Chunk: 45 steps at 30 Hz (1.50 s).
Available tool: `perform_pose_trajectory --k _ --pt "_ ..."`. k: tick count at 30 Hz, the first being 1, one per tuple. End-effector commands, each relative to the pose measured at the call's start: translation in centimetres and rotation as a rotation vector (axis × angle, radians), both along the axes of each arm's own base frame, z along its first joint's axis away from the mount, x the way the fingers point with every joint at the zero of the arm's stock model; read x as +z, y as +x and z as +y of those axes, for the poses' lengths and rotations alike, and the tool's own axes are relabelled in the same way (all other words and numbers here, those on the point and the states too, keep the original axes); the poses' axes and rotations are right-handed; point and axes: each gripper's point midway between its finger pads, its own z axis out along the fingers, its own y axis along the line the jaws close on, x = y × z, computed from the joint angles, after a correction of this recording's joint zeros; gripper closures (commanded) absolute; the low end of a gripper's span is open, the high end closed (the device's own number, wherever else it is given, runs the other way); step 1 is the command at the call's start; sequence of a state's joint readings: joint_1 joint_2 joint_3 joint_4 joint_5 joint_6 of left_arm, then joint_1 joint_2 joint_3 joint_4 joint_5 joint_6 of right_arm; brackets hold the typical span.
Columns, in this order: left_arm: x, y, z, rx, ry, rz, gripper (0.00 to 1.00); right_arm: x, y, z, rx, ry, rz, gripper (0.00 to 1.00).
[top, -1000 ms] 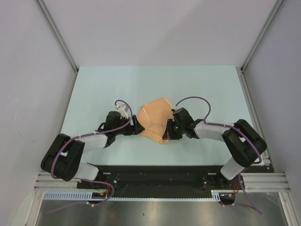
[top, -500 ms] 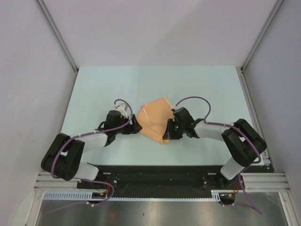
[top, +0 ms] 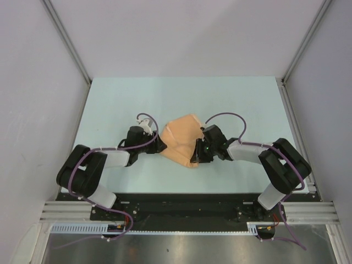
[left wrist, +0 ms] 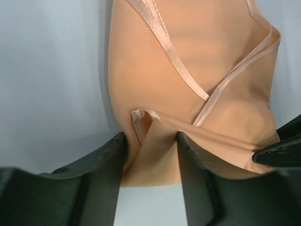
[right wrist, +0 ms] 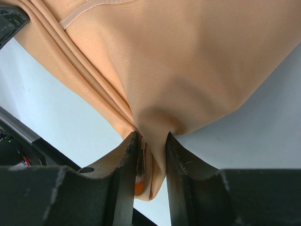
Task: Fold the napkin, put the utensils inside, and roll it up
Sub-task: Roll the napkin with the utensil
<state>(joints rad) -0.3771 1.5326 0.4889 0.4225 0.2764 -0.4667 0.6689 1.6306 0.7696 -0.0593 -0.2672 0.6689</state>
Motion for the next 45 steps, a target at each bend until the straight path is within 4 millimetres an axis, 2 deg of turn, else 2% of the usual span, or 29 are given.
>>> perform_pose_trajectory --k 1,2,4,5,7,8,9,12,14,16,18,19,20,22,23,26,27,28,29,32,36,38,39,42,45 --pt "-2.5 -1.9 0.4 -0.012 0.025 0.114 0.53 -2.4 -1.2 -1.7 0.012 -0.101 0.062 0.68" --pt "-2.6 -2.1 0.5 -0.011 0.023 0.119 0.62 -2.3 -1.2 -1.6 0.016 -0.098 0.059 0.68" --pt "-2.7 -2.1 0.5 -0.009 0.023 0.125 0.73 -2.1 -1.1 -1.6 0.020 -0.098 0.057 0.67" --pt "-2.7 -2.2 0.5 -0.009 0.023 0.129 0.84 -1.9 -0.9 -1.6 0.023 -0.098 0.050 0.66" --pt "-3.0 -2.3 0.5 -0.013 0.028 0.142 0.92 -1.3 -0.5 -1.9 0.030 -0.107 0.031 0.58" --pt "-2.9 -2.2 0.4 -0.015 0.029 0.143 0.99 -0.6 0.0 -1.8 0.038 -0.103 0.010 0.53" --pt "-3.0 -2.4 0.5 -0.017 0.032 0.153 1.00 0.4 0.2 -2.0 0.061 -0.111 -0.018 0.43" --pt "-3.1 -2.5 0.6 -0.012 0.045 0.175 1.00 3.9 2.1 -2.1 0.093 -0.136 -0.126 0.29" --pt "-2.9 -2.5 0.6 -0.009 0.047 0.184 1.00 7.6 3.4 -1.7 0.149 -0.143 -0.280 0.23" --pt "-2.9 -2.6 0.8 -0.003 0.059 0.205 1.00 10.4 4.0 -1.3 0.225 -0.161 -0.446 0.17" --pt "-3.0 -2.9 0.9 -0.002 0.072 0.230 1.00 11.9 3.4 0.6 0.299 -0.170 -0.568 0.12" --pt "-2.8 -2.6 0.9 -0.003 0.079 0.231 1.00 12.3 3.8 0.5 0.322 -0.229 -0.649 0.12" --pt "-3.1 -2.9 1.0 -0.005 0.090 0.253 1.00 12.6 2.9 2.1 0.369 -0.226 -0.705 0.11" --pt "-2.9 -2.6 1.0 -0.006 0.098 0.257 1.00 11.8 2.8 2.7 0.410 -0.315 -0.778 0.11" --pt "-3.1 -2.8 1.1 -0.006 0.103 0.276 1.00 11.6 1.8 4.1 0.459 -0.324 -0.818 0.11" --pt "-3.1 -2.9 1.1 -0.012 0.116 0.304 1.00 10.2 1.0 5.6 0.541 -0.437 -0.912 0.12" --pt "-3.1 -2.7 1.2 -0.012 0.119 0.307 1.00 9.9 -0.2 6.8 0.586 -0.438 -0.940 0.13" --pt "-2.8 -2.2 1.1 -0.015 0.119 0.293 1.00 9.6 -0.2 7.1 0.600 -0.462 -0.958 0.13" --pt "-3.2 -2.8 1.4 -0.016 0.134 0.327 1.00 9.0 -0.4 7.6 0.634 -0.484 -0.986 0.15" --pt "-3.0 -2.6 1.5 -0.016 0.134 0.342 1.00 8.7 -0.8 9.2 0.649 -0.505 -1.070 0.20" --pt "-2.9 -2.3 1.3 -0.029 0.132 0.361 1.00 6.6 -0.7 10.1 0.709 -0.580 -1.122 0.26" --pt "-3.2 -2.4 1.3 -0.035 0.137 0.377 1.00 5.8 -0.7 10.4 0.723 -0.605 -1.145 0.33" --pt "-3.2 -2.3 1.3 -0.035 0.135 0.377 1.00 4.6 -0.6 10.3 0.749 -0.642 -1.142 0.35" --pt "-3.2 -2.2 1.4 -0.037 0.141 0.386 1.00 3.2 -0.5 10.6 0.768 -0.674 -1.149 0.39" --pt "-3.1 -2.2 1.5 -0.034 0.140 0.391 1.00 2.4 -0.4 10.9 0.772 -0.686 -1.157 0.42"
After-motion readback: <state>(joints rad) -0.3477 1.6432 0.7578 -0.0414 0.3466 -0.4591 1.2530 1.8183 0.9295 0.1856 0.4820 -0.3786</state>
